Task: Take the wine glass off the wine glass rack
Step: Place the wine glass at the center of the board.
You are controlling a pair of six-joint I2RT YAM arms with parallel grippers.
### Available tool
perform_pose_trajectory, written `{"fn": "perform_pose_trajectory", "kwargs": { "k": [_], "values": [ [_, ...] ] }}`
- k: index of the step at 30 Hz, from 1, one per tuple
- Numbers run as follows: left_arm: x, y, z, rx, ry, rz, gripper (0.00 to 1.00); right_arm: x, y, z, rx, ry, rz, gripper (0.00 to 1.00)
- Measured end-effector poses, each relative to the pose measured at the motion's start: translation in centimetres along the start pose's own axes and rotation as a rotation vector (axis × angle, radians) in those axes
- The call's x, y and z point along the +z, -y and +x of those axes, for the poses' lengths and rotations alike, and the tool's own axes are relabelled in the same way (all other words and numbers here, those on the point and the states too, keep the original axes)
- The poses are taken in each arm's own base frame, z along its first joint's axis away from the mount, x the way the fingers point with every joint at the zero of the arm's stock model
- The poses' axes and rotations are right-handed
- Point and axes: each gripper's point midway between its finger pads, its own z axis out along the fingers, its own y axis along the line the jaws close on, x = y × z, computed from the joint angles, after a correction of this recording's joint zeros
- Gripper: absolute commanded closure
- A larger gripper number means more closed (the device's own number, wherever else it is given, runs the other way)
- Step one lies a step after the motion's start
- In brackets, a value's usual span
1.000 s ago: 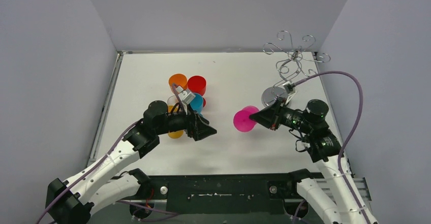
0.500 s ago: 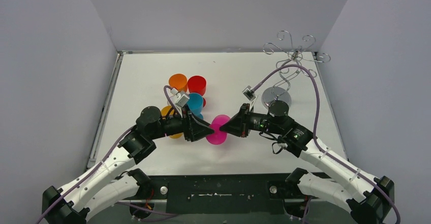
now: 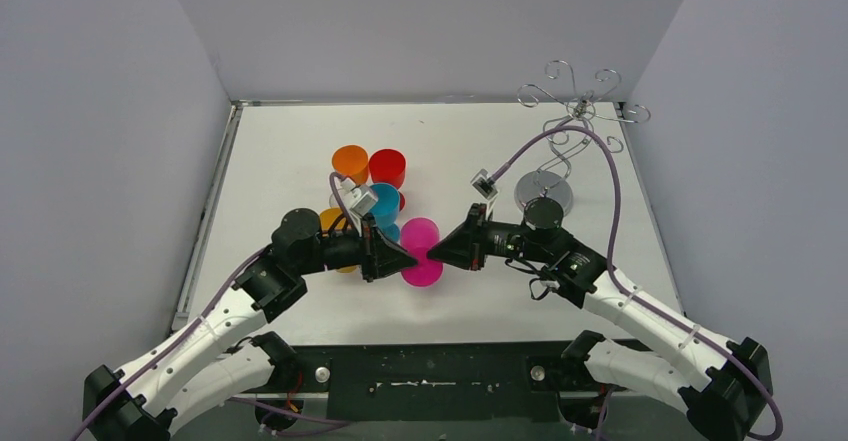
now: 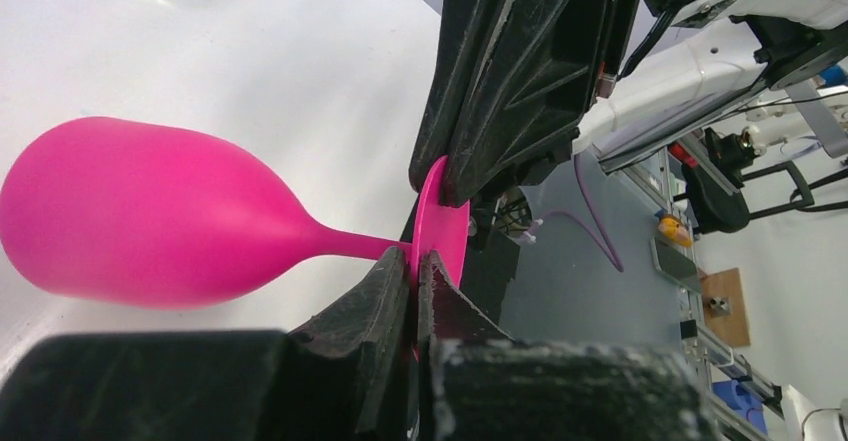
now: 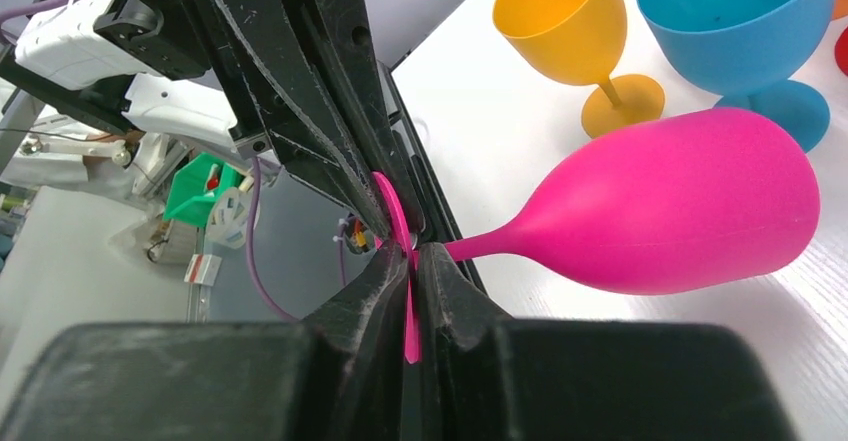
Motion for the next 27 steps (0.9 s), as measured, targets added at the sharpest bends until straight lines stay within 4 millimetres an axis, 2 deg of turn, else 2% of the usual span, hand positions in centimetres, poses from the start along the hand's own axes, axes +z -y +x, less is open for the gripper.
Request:
{"fn": "perform_pose_trajectory", "kwargs": {
  "k": [2,4,7,10,12,15,17,19,22,24,26,27],
  "values": [
    [0.0,-0.1,0.2,-0.003,-0.007,-0.004,1.00,0.0,0.1,0.2,-0.002,-0.003,0.002,0.61],
    [-0.1,-0.1,0.3,0.008,-0.010,-0.006,1.00,0.1,0.3,0.1,-0.003,0.001,0.008,0.42],
    [-0.5,0.0,0.4,0.020,-0.009,-0.015,1.00,0.1,0.4,0.4,-0.014,0.002,0.003,0.38],
    [-1.0,0.4,-0.3,0.041,0.027,-0.020,1.00,0.1,1.0,1.6,0.000,-0.024,0.001,0.43],
    [-1.3,0.8,-0.8,0.053,0.049,-0.014,1.00,0.1,1.1,2.5,0.017,-0.045,-0.003,0.53],
    [-1.4,1.0,-1.1,0.058,0.064,-0.008,1.00,0.3,0.6,3.7,0.036,-0.066,-0.037,0.64],
    [-1.3,0.9,-1.0,0.054,0.063,-0.009,1.00,0.5,0.1,4.1,0.039,-0.064,-0.063,0.67],
    [-1.2,0.9,-1.1,0.054,0.064,-0.008,1.00,0.7,-0.4,4.4,0.051,-0.059,-0.092,0.72],
    [-1.1,0.9,-1.2,0.057,0.068,-0.005,1.00,1.1,-1.0,4.1,0.056,-0.038,-0.125,0.85],
    [-1.1,0.9,-1.2,0.058,0.069,-0.004,1.00,1.4,-1.2,3.8,0.059,-0.023,-0.142,0.88],
    [-1.1,0.9,-1.2,0.058,0.070,-0.005,1.00,1.5,-1.2,3.7,0.065,-0.015,-0.150,1.00],
    [-1.1,0.9,-1.2,0.059,0.070,-0.005,1.00,1.5,-1.3,3.7,0.065,-0.015,-0.154,1.00]
  ]
}}
